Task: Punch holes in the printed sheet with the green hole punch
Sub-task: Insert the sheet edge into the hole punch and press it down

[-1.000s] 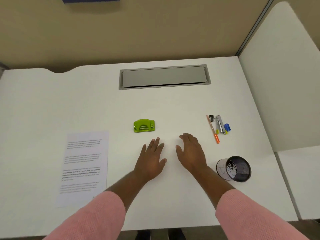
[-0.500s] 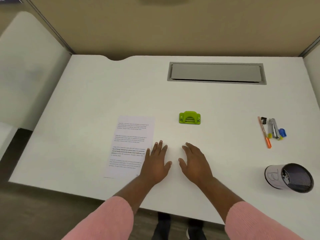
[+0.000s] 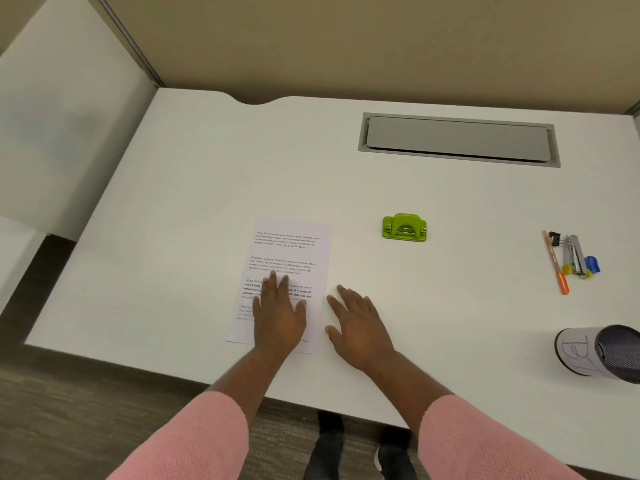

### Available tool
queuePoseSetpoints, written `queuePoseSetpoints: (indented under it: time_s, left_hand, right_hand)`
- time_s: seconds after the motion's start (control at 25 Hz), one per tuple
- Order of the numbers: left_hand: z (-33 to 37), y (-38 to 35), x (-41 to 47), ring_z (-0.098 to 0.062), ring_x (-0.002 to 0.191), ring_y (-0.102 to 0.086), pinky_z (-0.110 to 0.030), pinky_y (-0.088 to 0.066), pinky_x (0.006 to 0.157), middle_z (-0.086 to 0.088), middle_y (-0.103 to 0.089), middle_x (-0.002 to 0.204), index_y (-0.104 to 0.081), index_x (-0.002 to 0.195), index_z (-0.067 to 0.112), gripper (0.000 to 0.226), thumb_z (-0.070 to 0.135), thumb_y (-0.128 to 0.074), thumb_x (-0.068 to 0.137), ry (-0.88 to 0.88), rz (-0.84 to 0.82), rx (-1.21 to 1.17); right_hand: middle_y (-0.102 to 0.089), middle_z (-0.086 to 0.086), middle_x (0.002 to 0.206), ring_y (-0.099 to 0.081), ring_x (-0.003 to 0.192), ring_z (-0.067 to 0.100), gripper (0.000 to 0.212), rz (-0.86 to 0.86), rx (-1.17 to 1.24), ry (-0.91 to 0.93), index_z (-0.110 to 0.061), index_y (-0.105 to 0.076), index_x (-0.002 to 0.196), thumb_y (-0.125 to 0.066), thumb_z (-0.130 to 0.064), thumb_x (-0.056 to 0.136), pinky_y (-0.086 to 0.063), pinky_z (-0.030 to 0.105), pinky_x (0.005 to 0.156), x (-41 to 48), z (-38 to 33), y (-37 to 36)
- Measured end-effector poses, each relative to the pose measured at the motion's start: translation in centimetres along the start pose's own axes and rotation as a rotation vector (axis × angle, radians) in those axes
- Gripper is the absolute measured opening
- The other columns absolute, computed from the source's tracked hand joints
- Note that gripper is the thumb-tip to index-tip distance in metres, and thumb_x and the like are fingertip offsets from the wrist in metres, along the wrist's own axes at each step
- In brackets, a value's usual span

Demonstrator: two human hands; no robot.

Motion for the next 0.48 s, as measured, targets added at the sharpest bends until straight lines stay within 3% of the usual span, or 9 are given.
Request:
queuePoseSetpoints:
  time_s: [0.2, 0.48]
  left_hand:
    - [-5.3, 2.0, 1.4, -0.031, 0.151, -0.02, -0.05, -0.024, 0.121, -0.016, -0.021, 0.163, -0.026, 0.153, 0.009, 0.075, 0.047, -0.055, 0.095, 0.263, 0.046, -0.106]
    - [-7.2, 3.3, 3.3, -0.036, 0.133, -0.041, -0.051, -0.036, 0.106, -0.016, -0.047, 0.142, -0.036, 0.146, 0.009, 0.076, 0.046, -0.066, 0.087, 0.404, 0.097, -0.177]
  right_hand:
    - [-0.003, -0.001, 0.168, -0.004, 0.154, 0.023, 0.067, -0.065, -0.09, 0.1, -0.026, -0.019, 0.158, -0.039, -0.049, 0.099, 0.0, 0.049, 0.124, 0.7, -2.9, -1.9]
    - [-0.004, -0.002, 0.168, -0.004, 0.154, 0.023, 0.067, -0.072, -0.149, 0.075, -0.027, -0.022, 0.157, -0.044, -0.049, 0.098, 0.001, 0.049, 0.123, 0.9, -3.0, -2.5]
Point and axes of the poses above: each hand's wrist, its own x-axis towards the middle knuckle, its own y-axis out of the back of the hand, z = x × y, the point moved 10 cm from there along x, towards the middle knuckle
